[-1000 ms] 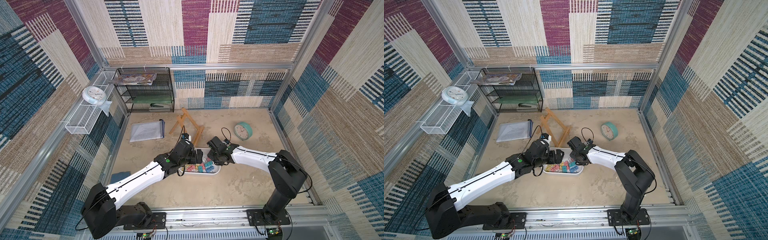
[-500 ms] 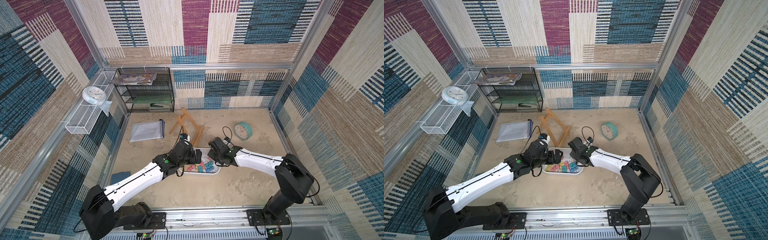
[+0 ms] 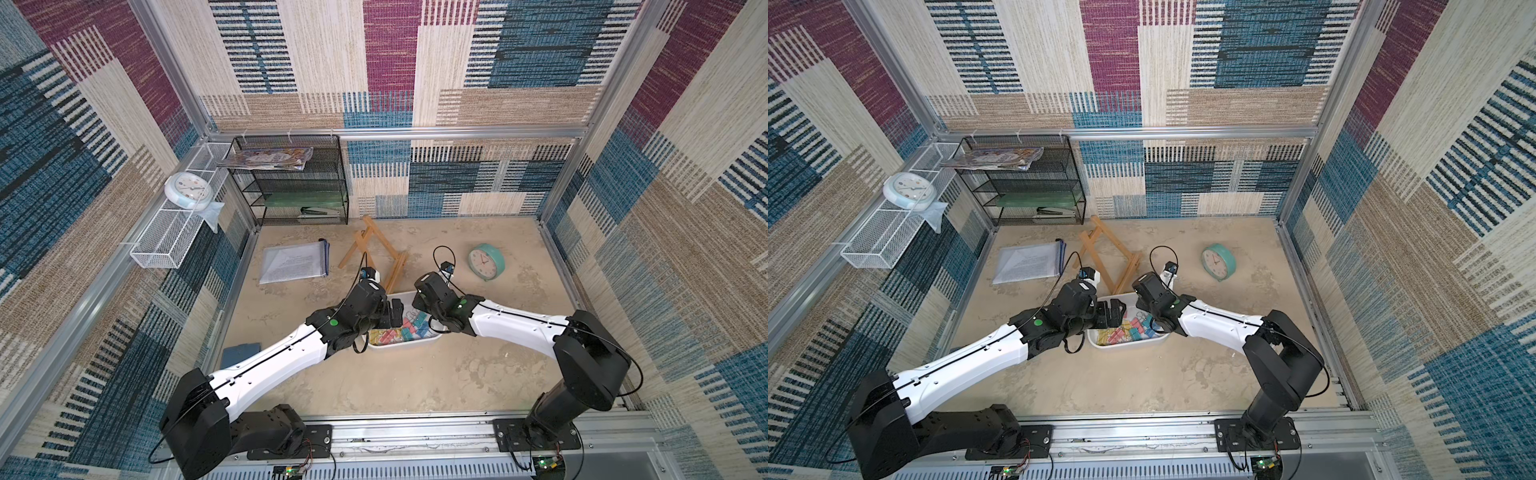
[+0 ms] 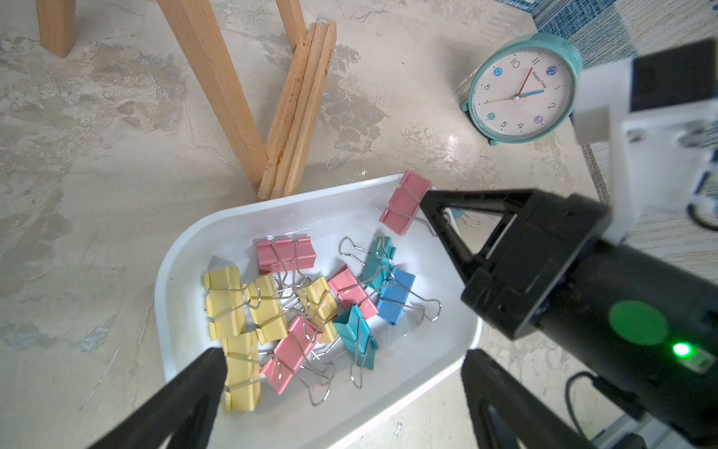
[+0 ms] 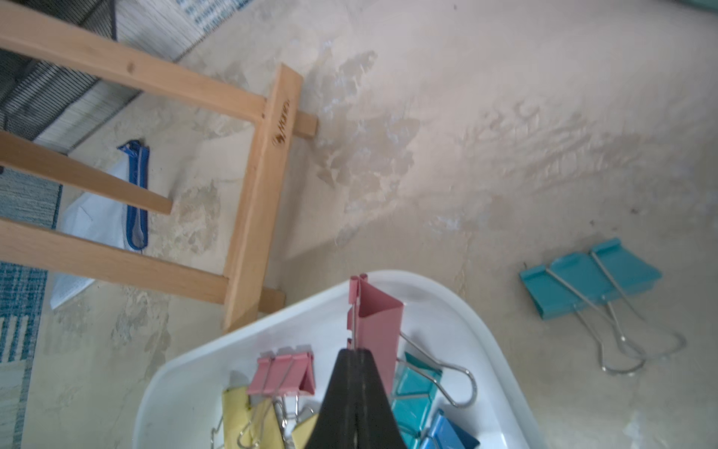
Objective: Take out the binder clips from the storage box
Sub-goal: Pick up the binder clip from the storage box.
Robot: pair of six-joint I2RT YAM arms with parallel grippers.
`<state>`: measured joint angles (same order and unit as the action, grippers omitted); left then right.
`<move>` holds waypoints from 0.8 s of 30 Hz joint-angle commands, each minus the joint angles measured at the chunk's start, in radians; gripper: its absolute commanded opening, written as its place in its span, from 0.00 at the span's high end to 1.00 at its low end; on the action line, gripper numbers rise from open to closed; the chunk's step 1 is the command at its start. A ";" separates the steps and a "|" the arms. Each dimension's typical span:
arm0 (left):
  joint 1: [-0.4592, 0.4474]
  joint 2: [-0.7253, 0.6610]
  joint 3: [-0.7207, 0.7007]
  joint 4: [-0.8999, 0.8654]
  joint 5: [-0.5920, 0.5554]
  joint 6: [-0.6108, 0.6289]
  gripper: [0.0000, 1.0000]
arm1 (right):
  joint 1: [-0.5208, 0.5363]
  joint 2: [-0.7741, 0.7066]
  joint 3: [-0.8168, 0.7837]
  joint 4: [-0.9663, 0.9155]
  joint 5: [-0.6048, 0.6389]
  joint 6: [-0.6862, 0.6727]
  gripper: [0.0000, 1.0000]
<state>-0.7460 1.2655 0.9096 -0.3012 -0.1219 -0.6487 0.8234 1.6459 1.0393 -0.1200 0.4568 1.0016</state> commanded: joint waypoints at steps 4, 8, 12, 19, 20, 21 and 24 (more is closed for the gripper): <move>0.000 -0.013 -0.019 0.025 -0.013 -0.023 0.01 | 0.019 0.031 0.060 -0.135 0.085 -0.087 1.00; 0.000 -0.014 -0.017 0.019 -0.010 -0.024 0.01 | 0.027 0.007 0.064 -0.129 0.072 -0.109 1.00; 0.001 -0.016 -0.014 0.020 -0.012 -0.021 0.01 | 0.029 -0.034 0.036 -0.101 0.069 -0.100 1.00; 0.000 -0.018 -0.018 0.051 0.018 -0.018 0.01 | 0.030 -0.109 -0.020 -0.046 0.076 -0.087 1.00; 0.001 -0.016 -0.018 0.058 0.025 -0.020 0.01 | 0.030 -0.123 -0.028 -0.037 0.084 -0.088 1.00; 0.000 -0.014 -0.018 0.064 0.030 -0.020 0.01 | 0.031 -0.133 -0.039 -0.027 0.091 -0.090 1.00; 0.001 -0.008 -0.012 0.073 0.039 -0.017 0.01 | 0.031 -0.160 -0.061 -0.003 0.101 -0.093 1.00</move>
<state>-0.7460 1.2518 0.8902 -0.2604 -0.0978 -0.6712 0.8532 1.5047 0.9924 -0.1680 0.5274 0.9085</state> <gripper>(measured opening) 0.988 0.065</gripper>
